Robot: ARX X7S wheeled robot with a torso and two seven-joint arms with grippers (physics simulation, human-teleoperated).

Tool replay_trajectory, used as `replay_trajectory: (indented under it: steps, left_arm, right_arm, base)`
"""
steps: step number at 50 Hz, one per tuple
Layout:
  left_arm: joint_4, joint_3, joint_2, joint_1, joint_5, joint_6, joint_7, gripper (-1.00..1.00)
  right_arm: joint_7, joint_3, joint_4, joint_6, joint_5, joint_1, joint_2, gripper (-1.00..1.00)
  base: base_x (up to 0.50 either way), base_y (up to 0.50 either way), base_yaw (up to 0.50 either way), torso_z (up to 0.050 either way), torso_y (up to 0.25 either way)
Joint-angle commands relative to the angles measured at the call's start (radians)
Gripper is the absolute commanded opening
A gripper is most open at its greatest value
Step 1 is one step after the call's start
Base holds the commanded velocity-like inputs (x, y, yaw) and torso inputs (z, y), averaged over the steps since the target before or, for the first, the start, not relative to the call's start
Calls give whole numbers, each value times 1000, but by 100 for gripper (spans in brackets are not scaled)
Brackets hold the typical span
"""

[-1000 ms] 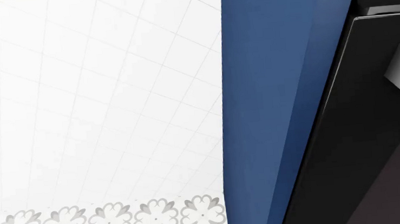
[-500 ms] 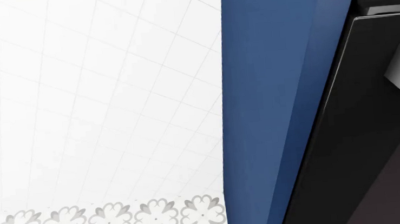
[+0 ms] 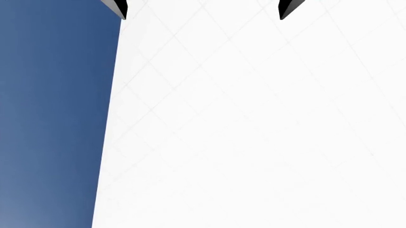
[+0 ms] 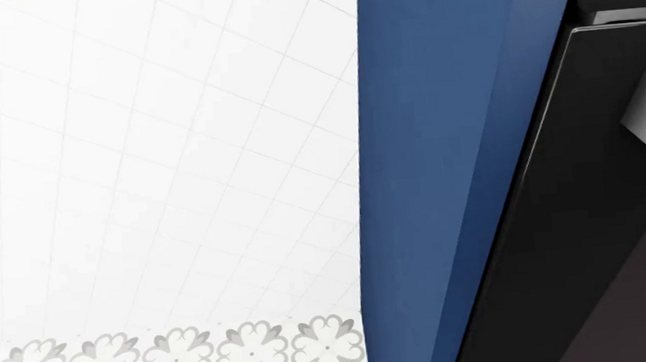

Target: Close the microwave door

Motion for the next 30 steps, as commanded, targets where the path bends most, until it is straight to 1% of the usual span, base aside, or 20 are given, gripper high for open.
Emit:
replay_trajectory:
  steps: [1,10,30]
  left_arm:
    - [2,7,-3,7,10,6,6,100]
    - [6,16,-4,11,10,9,4,100]
    - [13,28,-8,24,13,19,6,100]
  right_arm:
    - [5,112,69,-52,36,-46,-11,100]
    - [3,171,106,-92,48,-86,-1,100]
    - [-26,209,143,-99,80,-77,2,100]
  base:
    - [0,0,0,0,0]
    - [0,0,0,0,0]
    - [0,0,0,0,0]
